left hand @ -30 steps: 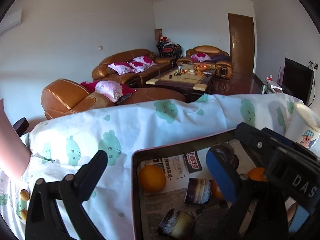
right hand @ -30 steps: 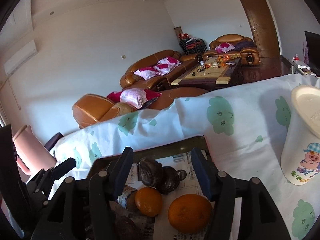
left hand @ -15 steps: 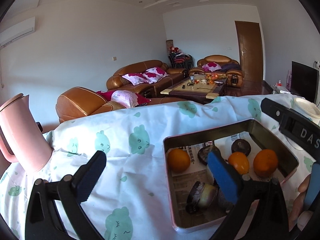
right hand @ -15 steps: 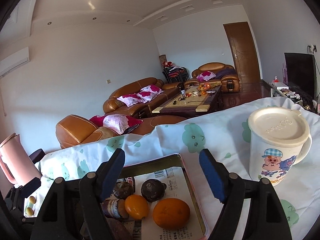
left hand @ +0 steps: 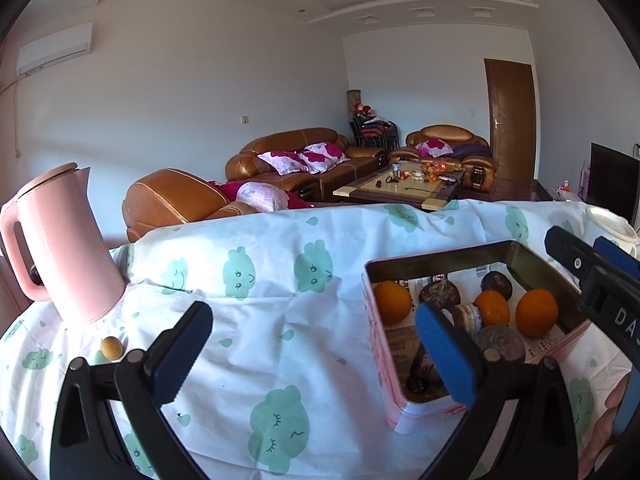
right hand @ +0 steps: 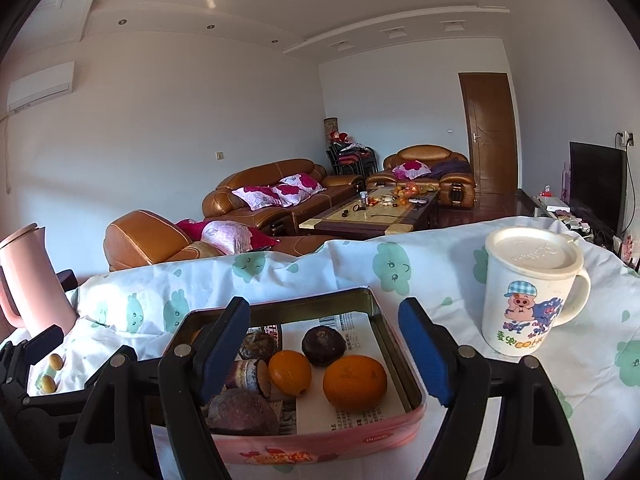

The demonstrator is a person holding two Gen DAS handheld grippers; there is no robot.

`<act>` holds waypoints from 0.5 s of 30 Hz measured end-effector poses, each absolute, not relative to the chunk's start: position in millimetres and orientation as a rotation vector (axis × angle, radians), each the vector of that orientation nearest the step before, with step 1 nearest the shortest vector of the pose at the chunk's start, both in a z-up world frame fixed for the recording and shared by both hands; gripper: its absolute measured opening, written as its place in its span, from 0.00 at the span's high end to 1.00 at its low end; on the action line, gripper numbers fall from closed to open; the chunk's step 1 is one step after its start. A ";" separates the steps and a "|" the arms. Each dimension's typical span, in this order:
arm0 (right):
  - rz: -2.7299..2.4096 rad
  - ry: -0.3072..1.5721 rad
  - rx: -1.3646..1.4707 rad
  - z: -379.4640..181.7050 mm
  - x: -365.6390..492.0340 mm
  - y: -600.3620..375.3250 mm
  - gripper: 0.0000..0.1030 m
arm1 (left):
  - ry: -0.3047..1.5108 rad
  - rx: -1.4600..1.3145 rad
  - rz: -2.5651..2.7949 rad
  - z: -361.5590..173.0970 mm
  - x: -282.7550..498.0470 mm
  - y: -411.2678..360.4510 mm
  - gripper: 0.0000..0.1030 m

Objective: Organize fruits
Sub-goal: 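Move both open tools back toward the two small brown fruits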

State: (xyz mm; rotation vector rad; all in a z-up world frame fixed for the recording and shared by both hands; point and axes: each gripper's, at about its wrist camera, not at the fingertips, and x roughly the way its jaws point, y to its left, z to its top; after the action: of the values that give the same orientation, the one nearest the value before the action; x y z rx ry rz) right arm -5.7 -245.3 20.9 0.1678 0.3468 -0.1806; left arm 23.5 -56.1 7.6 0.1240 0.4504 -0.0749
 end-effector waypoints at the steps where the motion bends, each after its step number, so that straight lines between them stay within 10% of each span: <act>1: -0.184 0.348 0.175 20.6 -7.9 -245.5 0.24 | 0.449 0.124 -0.077 7.4 21.6 -55.2 0.00; 15: -0.153 0.418 0.293 10.4 -27.4 -222.9 0.24 | 0.488 0.112 -0.093 5.0 0.4 -23.9 0.00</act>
State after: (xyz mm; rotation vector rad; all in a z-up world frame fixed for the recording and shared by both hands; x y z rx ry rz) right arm -27.4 -222.9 10.4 0.2927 0.4182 -0.1527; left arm 0.4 -23.9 5.0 0.1118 0.4880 -0.0927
